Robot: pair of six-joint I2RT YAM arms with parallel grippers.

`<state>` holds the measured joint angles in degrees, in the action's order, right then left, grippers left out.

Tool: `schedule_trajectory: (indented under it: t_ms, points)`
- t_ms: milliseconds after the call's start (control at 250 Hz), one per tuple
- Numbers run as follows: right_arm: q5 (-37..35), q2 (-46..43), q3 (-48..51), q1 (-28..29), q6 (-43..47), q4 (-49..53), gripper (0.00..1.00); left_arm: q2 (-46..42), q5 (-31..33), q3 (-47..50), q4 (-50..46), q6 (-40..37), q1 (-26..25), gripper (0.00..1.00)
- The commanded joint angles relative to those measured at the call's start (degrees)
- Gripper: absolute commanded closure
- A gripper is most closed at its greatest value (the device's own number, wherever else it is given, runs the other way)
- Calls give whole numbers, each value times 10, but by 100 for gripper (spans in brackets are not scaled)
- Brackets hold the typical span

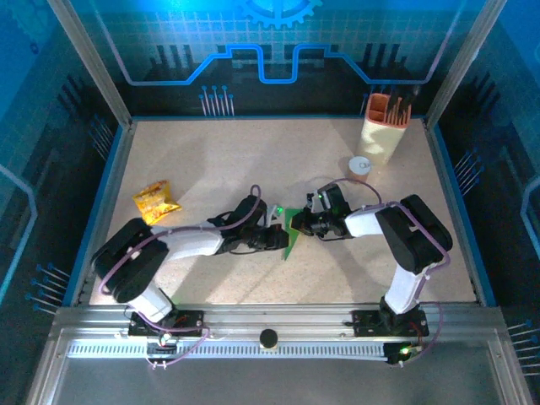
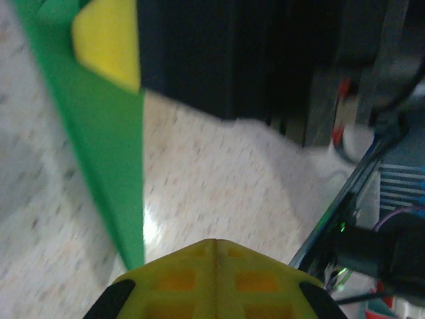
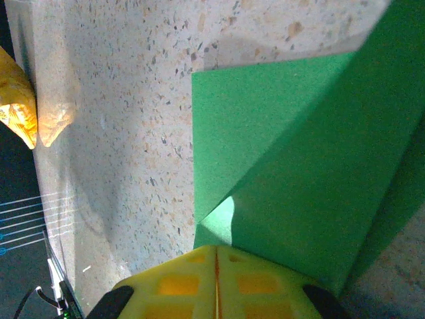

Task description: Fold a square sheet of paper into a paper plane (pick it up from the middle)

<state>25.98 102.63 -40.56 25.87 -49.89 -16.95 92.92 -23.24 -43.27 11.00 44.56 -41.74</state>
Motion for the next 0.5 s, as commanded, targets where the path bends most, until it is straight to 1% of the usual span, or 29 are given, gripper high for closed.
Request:
schedule_trajectory:
  t_ms: [0,84,188,320,495]
  points:
    - [-45,10,18,3,10,62,89,48,-25,-42,38,31,3,94]
    - [-45,10,17,4,9,61,89,80,-26,-72,19,26,3,95]
    - [-47,10,18,5,9,61,89,114,-24,-81,7,24,3,95]
    - [-47,11,19,5,8,63,89,140,-21,-56,17,33,-1,97]
    - [-49,12,18,5,10,65,89,146,-3,-23,2,30,-26,99]
